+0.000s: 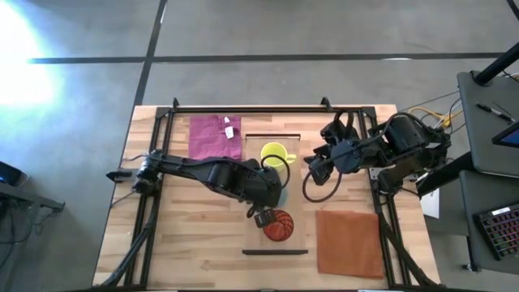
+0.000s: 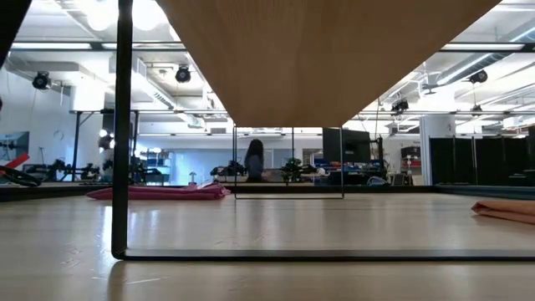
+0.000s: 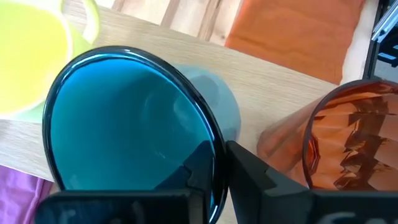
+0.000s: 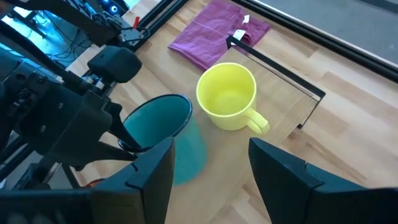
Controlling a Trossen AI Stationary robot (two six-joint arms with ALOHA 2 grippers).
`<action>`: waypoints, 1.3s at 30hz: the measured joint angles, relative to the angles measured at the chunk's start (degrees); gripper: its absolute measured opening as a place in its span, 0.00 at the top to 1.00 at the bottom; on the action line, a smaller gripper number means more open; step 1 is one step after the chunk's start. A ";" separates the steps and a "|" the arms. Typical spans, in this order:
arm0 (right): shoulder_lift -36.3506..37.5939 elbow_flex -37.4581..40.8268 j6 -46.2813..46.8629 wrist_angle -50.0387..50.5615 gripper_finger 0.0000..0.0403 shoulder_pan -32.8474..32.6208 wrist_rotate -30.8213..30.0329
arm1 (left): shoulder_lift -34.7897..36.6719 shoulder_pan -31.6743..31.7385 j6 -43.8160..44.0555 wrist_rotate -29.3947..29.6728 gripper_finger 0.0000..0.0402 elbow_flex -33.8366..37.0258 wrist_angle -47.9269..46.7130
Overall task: Stack small to large cups/mugs on shelf
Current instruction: Put the blue mug on the shelf
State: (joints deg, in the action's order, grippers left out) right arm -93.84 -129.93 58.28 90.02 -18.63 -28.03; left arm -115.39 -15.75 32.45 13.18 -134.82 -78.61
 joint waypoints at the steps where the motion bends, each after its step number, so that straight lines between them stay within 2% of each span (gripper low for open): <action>1: 0.00 0.00 -0.04 -0.02 0.51 0.00 0.00 | 0.00 0.00 0.01 -0.23 0.94 0.00 0.04; 26: 0.00 0.00 0.19 0.00 0.51 -0.24 1.67 | -1.92 0.75 -4.42 -1.01 0.93 0.02 5.30; 30: 0.00 0.00 0.16 0.00 0.51 -0.26 1.68 | -1.92 0.76 -4.42 -1.57 0.88 0.07 7.31; 39: 0.00 0.00 0.12 0.00 0.51 -1.25 1.64 | -1.86 1.18 -4.33 -1.91 0.69 -0.02 10.23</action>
State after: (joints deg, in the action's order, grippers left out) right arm -93.84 -129.93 58.39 90.02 -19.88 -26.39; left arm -117.25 -14.57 28.12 11.27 -134.85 -68.37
